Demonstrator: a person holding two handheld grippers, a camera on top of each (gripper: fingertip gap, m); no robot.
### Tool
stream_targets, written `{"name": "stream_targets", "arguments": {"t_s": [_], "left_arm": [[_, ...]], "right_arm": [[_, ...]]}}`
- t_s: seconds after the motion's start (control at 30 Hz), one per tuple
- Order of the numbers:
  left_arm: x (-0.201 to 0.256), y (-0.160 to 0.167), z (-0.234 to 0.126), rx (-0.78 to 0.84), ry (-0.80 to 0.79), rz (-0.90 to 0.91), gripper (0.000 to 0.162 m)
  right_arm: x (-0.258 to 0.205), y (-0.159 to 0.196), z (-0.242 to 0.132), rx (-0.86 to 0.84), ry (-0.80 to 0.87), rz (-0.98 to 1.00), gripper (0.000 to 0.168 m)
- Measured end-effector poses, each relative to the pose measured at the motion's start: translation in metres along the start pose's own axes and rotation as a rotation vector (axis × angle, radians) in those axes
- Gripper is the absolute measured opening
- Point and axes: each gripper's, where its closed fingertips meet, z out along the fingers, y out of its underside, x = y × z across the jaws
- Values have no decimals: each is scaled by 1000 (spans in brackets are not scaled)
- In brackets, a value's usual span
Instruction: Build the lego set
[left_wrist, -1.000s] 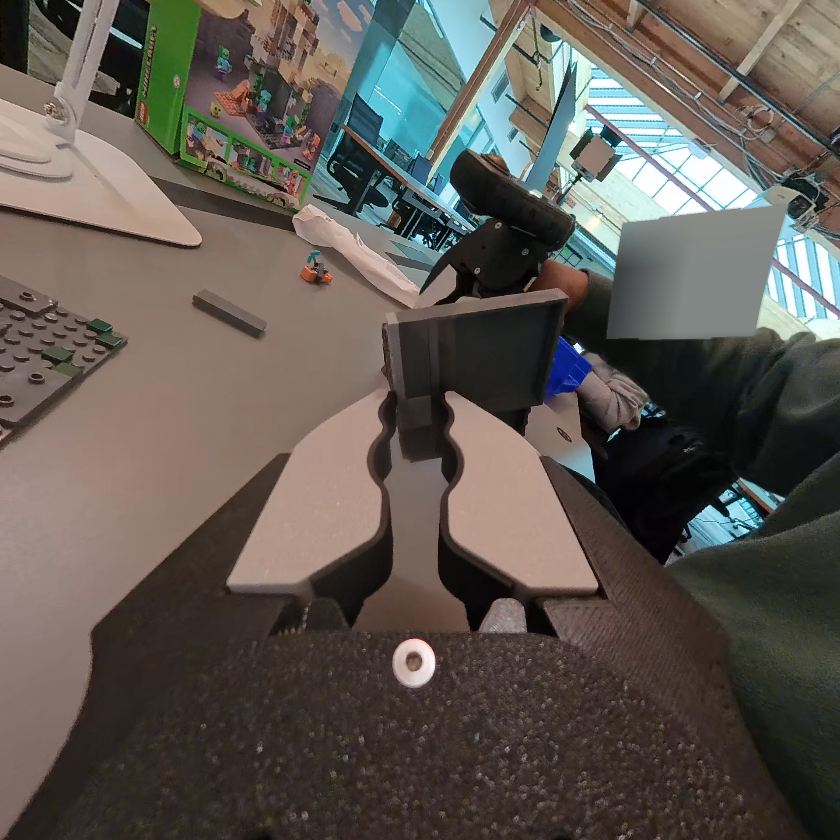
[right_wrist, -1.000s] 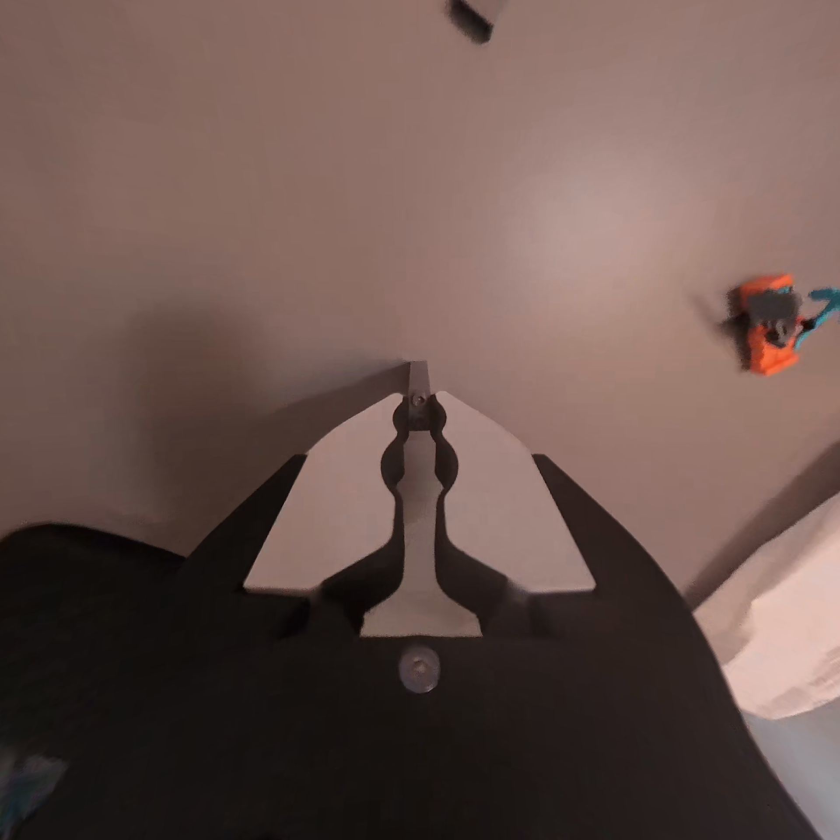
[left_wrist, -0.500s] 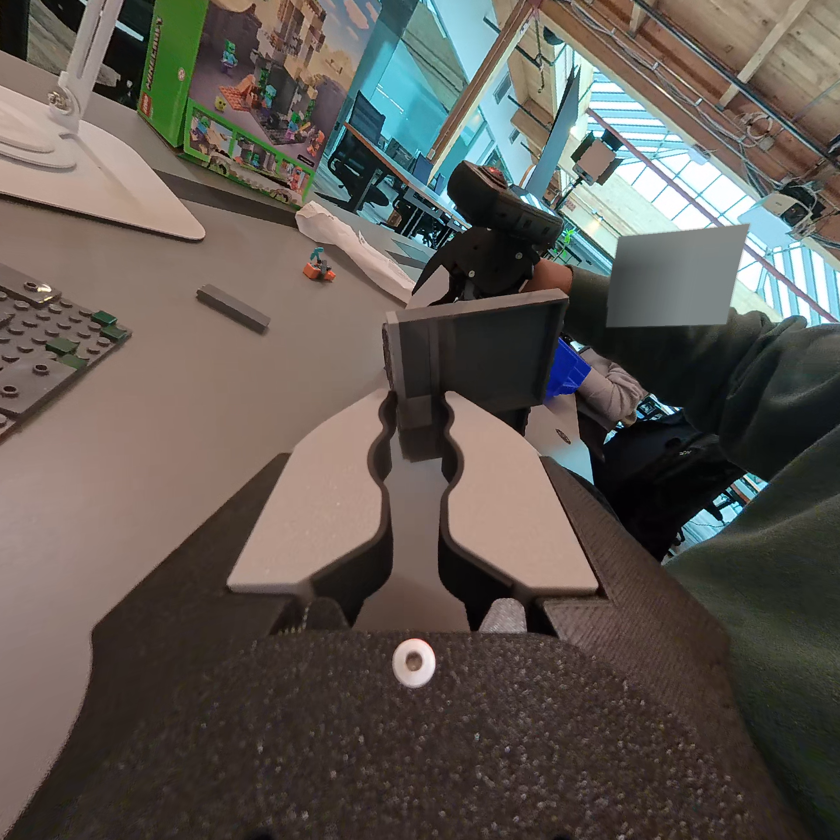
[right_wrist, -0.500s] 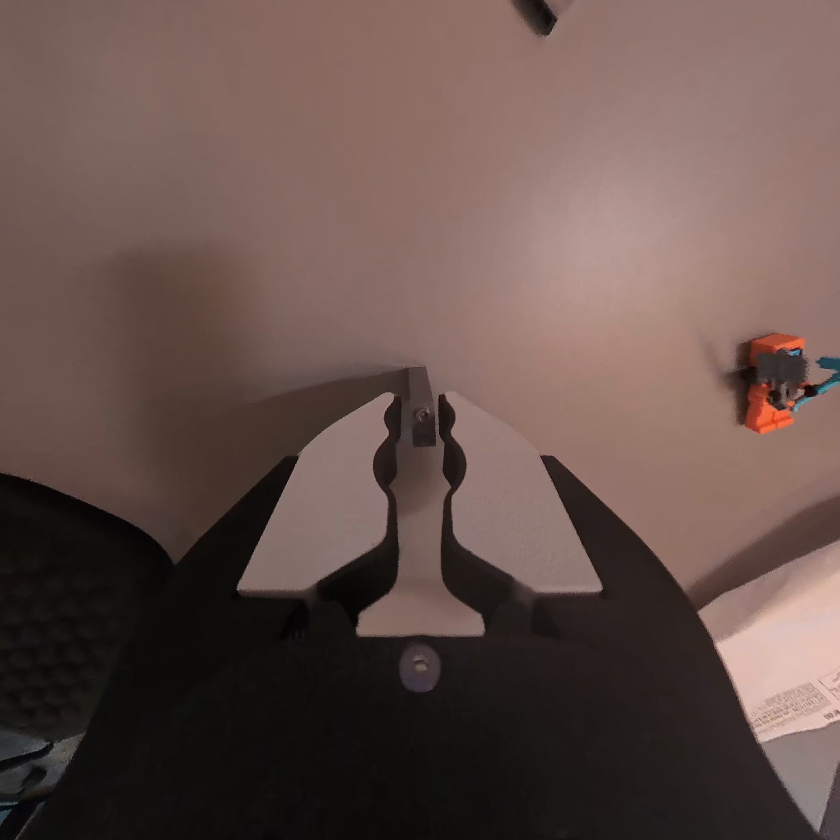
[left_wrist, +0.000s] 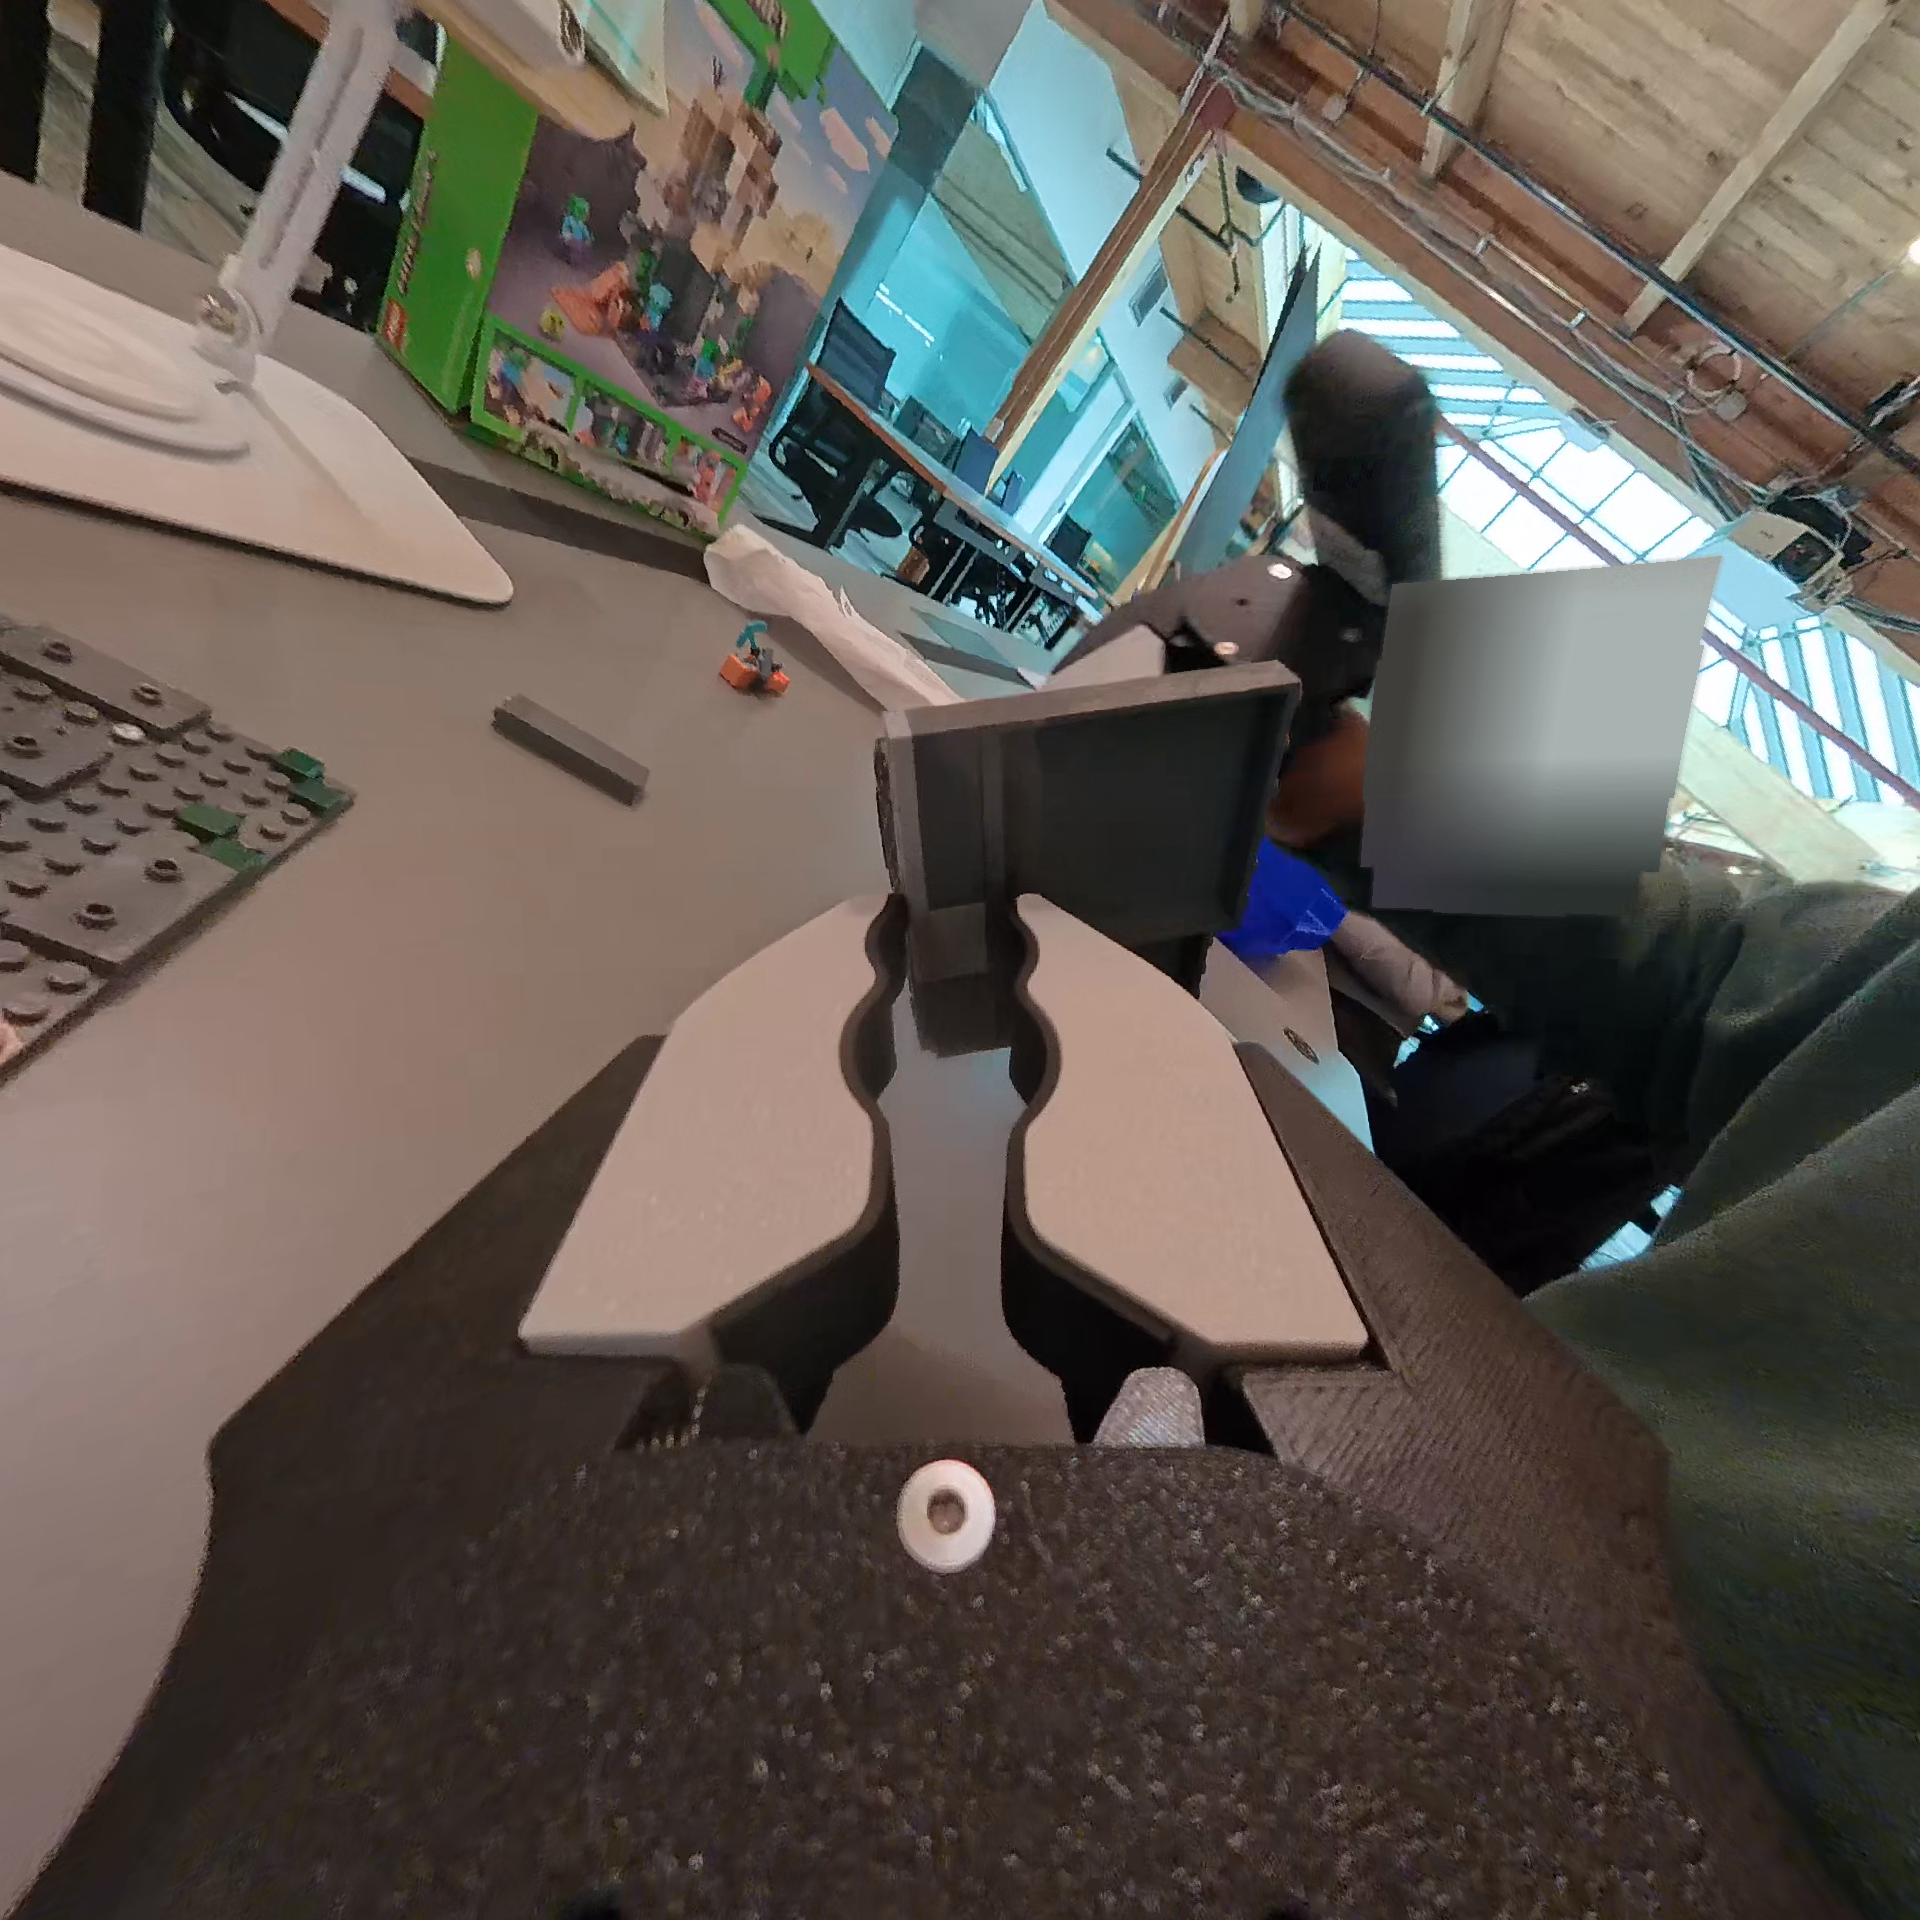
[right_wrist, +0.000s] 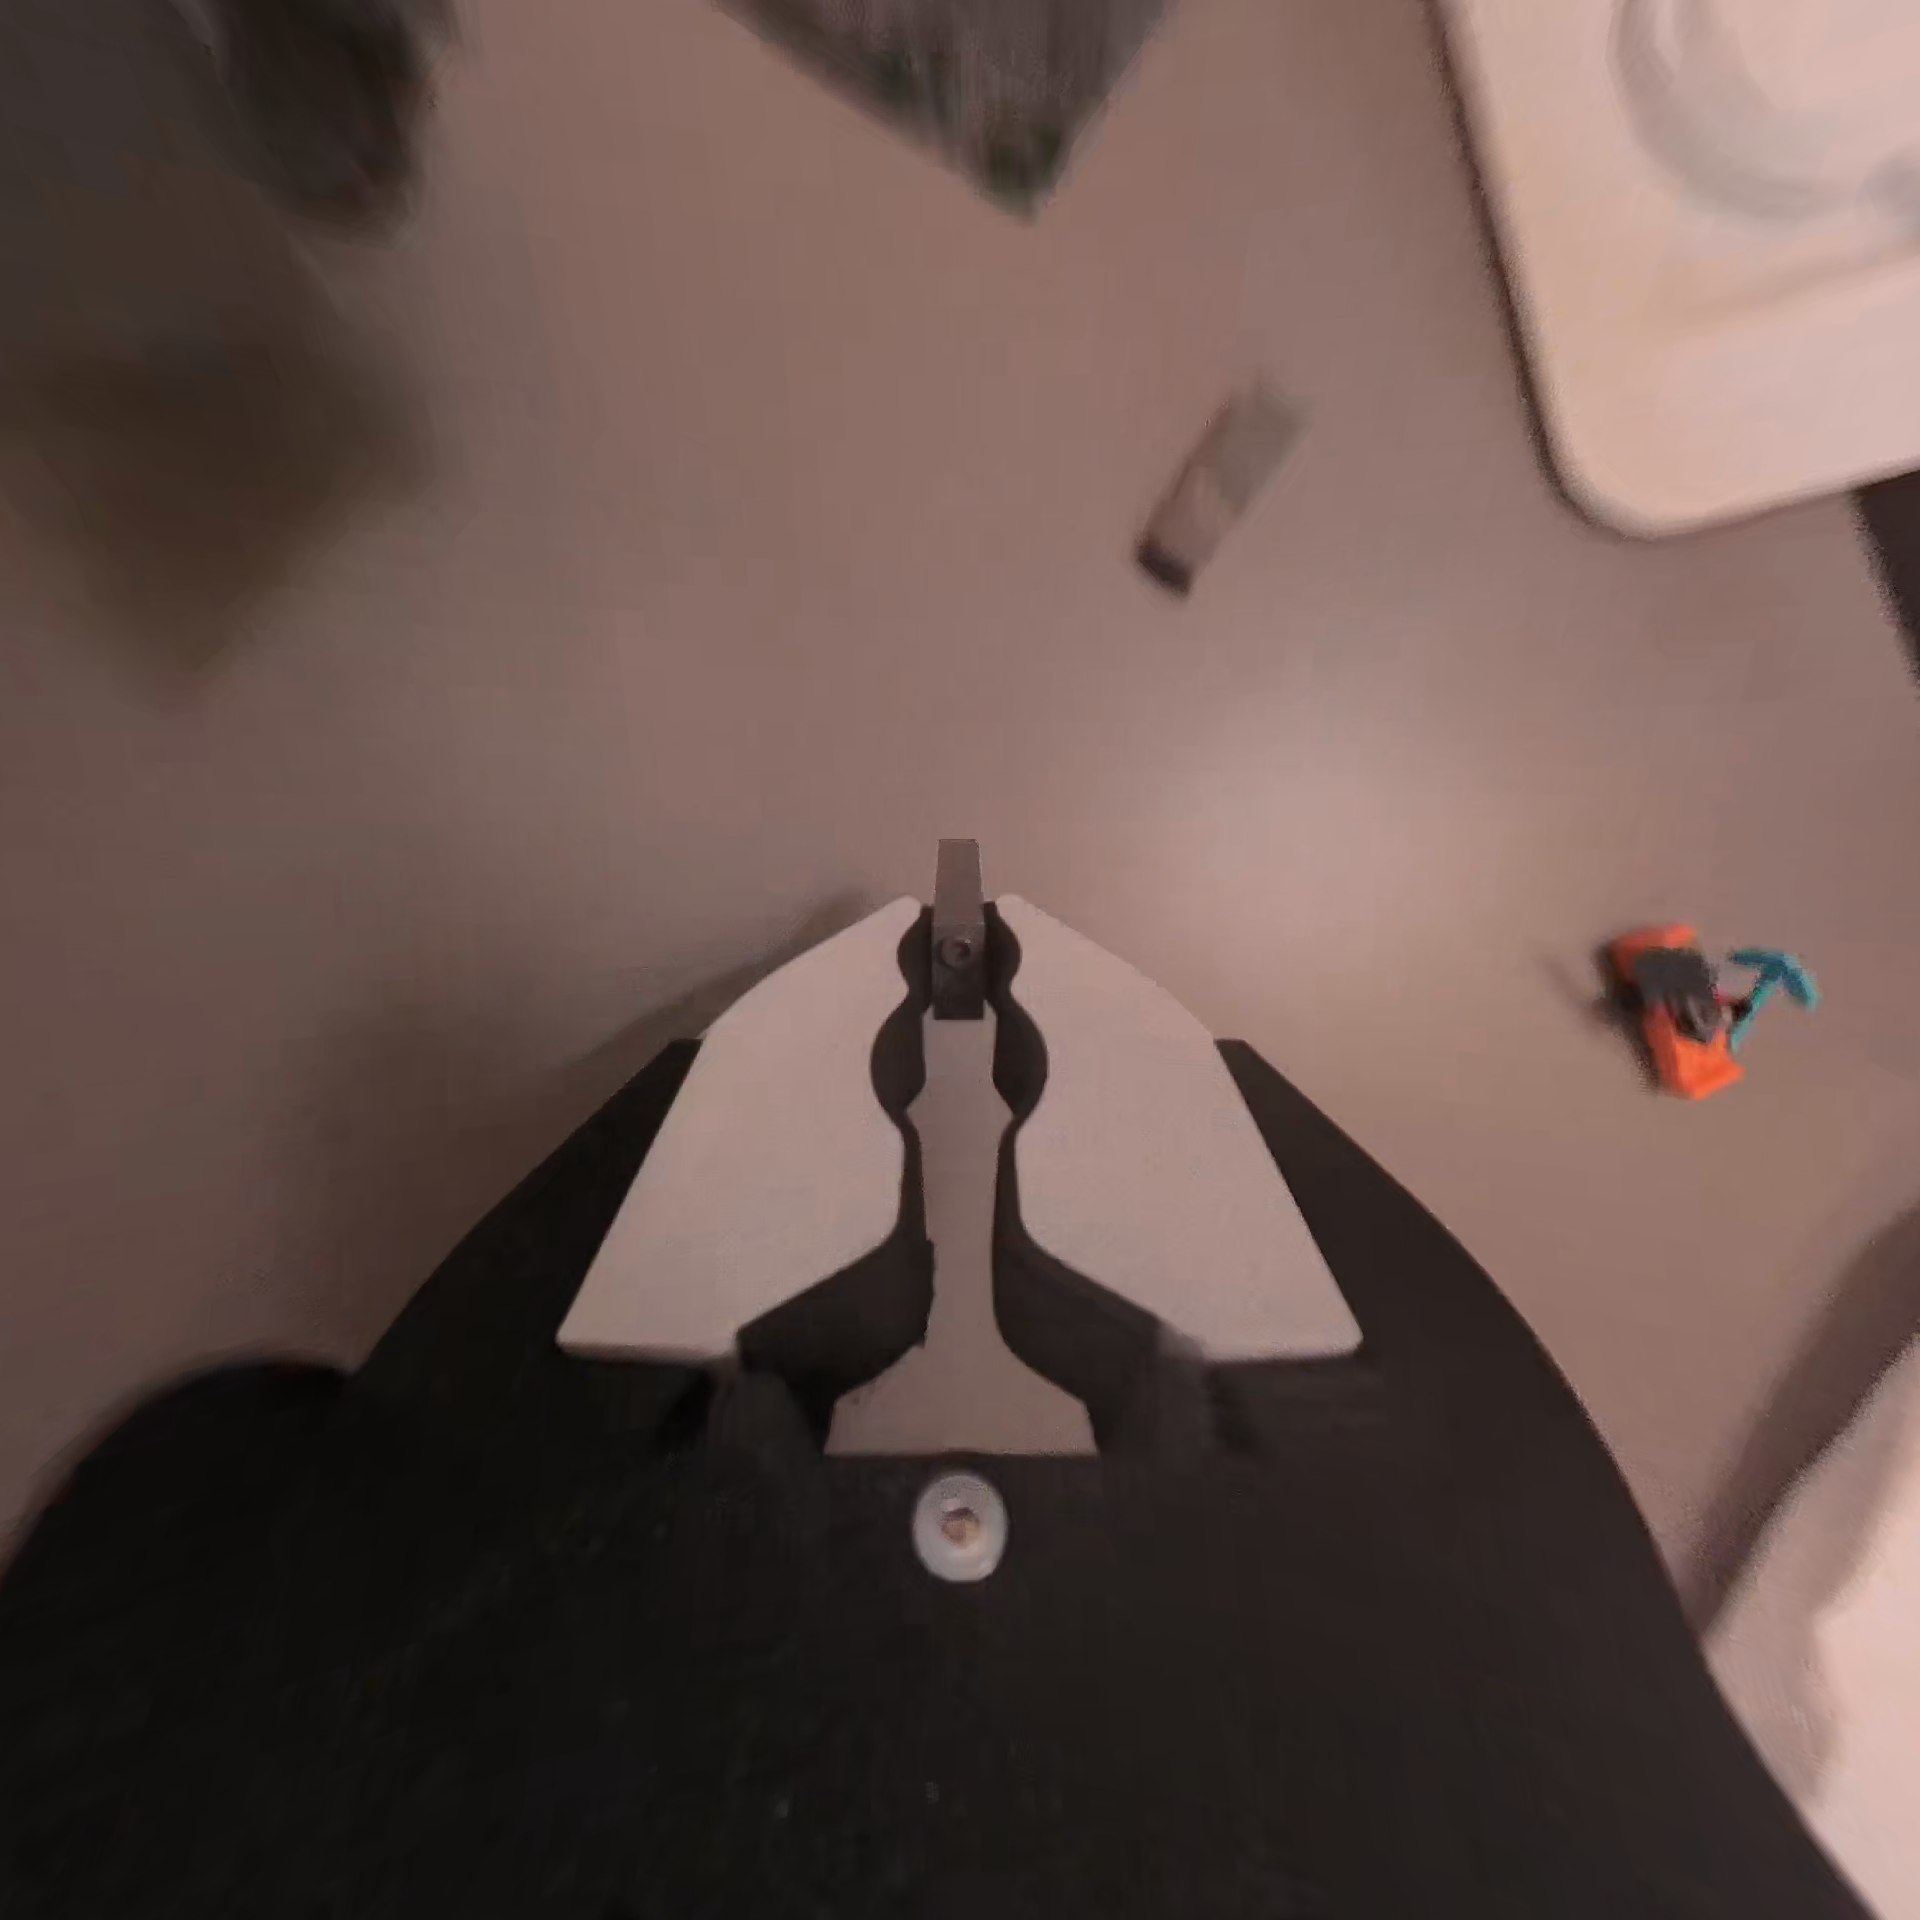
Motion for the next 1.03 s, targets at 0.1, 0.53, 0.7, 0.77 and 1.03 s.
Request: {"name": "stream_targets", "arguments": {"t_s": [0.1, 0.53, 0.7, 0.77, 1.03], "left_arm": [[2, -6, -1, 45, 0, 40, 17], [21, -28, -6, 207, 36, 240, 17], [19, -27, -4, 201, 42, 212, 17], [18, -26, -4, 197, 55, 175, 17], [13, -26, -4, 213, 87, -15, 17]], "right_arm": [[-26, -47, -18, 295, 47, 72, 7], [-90, -111, -38, 681, -30, 133, 7], [-75, -88, -26, 555, -6, 123, 7], [-60, -56, -13, 371, 18, 118, 7], [-12, 49, 2, -289, 9, 18, 7]]}}
